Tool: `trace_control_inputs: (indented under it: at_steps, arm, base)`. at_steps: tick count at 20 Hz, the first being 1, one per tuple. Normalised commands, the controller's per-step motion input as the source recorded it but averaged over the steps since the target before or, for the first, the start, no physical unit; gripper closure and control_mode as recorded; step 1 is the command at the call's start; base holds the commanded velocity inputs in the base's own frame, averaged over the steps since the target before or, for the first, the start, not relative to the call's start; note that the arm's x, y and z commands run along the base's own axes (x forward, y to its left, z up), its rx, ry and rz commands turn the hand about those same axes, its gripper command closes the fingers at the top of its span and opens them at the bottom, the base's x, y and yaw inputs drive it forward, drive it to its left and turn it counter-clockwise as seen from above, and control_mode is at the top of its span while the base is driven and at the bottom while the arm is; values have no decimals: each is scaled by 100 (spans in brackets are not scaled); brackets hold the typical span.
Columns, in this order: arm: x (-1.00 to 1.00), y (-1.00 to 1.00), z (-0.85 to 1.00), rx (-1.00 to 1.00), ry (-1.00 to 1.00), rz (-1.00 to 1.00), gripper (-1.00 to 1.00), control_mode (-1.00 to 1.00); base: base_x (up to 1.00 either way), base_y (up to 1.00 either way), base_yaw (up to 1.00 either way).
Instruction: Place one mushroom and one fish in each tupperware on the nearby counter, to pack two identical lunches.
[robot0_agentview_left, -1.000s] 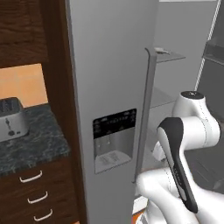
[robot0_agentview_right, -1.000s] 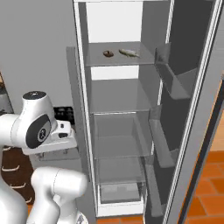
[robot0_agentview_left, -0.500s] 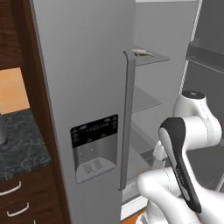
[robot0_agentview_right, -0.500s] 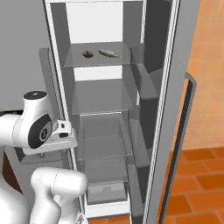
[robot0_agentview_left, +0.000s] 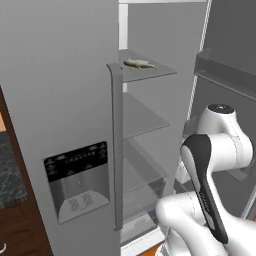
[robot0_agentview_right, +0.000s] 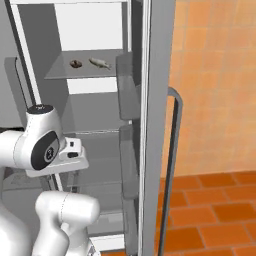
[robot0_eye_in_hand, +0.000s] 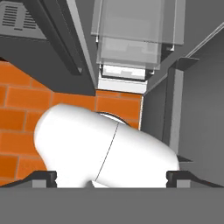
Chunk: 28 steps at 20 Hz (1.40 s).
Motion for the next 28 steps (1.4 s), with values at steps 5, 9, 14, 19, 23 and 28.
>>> trace_control_inputs:
  at_steps: [5, 9, 14, 19, 23, 28]
  arm:
    - [0, 0, 0, 0, 0, 0, -100, 100]
    - [0, 0, 0, 0, 0, 0, -100, 100]
    - [0, 0, 0, 0, 0, 0, -100, 100]
    - [0, 0, 0, 0, 0, 0, -100, 100]
    - [0, 0, 0, 0, 0, 0, -100, 100]
    - [0, 0, 0, 0, 0, 0, -100, 100]
  base:
    - [28, -3, 6]
    - [12, 8, 4]
    - [25, 14, 8]
    - [82, 0, 19]
    - [29, -2, 9]
    - [0, 0, 0]
